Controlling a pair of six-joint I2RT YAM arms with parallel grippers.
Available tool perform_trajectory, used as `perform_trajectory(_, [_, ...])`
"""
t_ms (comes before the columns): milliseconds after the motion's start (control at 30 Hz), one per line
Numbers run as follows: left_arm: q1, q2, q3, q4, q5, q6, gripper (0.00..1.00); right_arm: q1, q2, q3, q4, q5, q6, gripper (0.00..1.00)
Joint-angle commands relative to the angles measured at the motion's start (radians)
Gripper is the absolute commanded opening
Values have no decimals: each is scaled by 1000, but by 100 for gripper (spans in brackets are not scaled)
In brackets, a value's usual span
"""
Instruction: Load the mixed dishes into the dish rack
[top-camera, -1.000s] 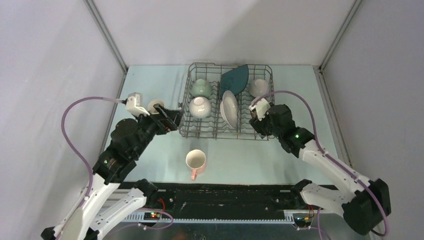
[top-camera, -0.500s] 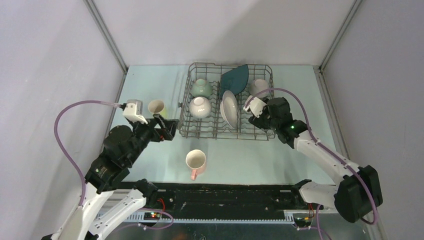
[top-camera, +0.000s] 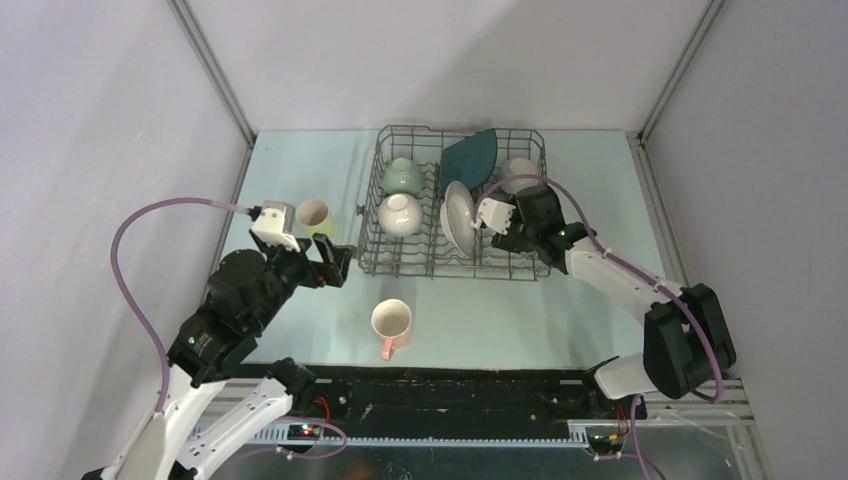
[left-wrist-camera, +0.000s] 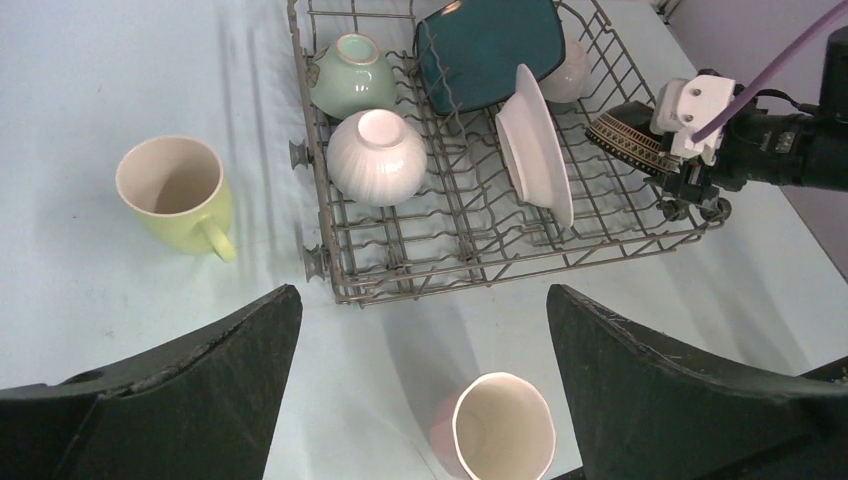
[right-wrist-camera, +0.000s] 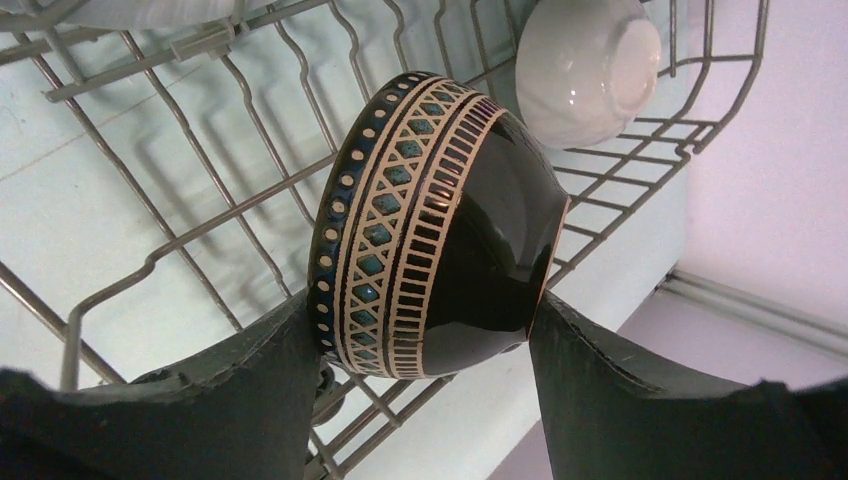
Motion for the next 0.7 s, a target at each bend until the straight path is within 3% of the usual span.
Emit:
perform_trajectory(0, [3, 19, 16, 20, -20, 45, 100, -9, 51, 97, 39, 54, -111, 0])
perform_trajectory(333, [3, 66, 20, -14, -65, 27, 100, -32, 192, 123, 232, 188, -192, 0])
perform_trajectory(500, [4, 64, 11, -7, -66, 15, 100, -34, 249, 129, 390, 188, -259, 0])
perform_trajectory(667, [3, 55, 3, -9, -84, 12, 100, -41, 322, 187, 393, 163, -289, 0])
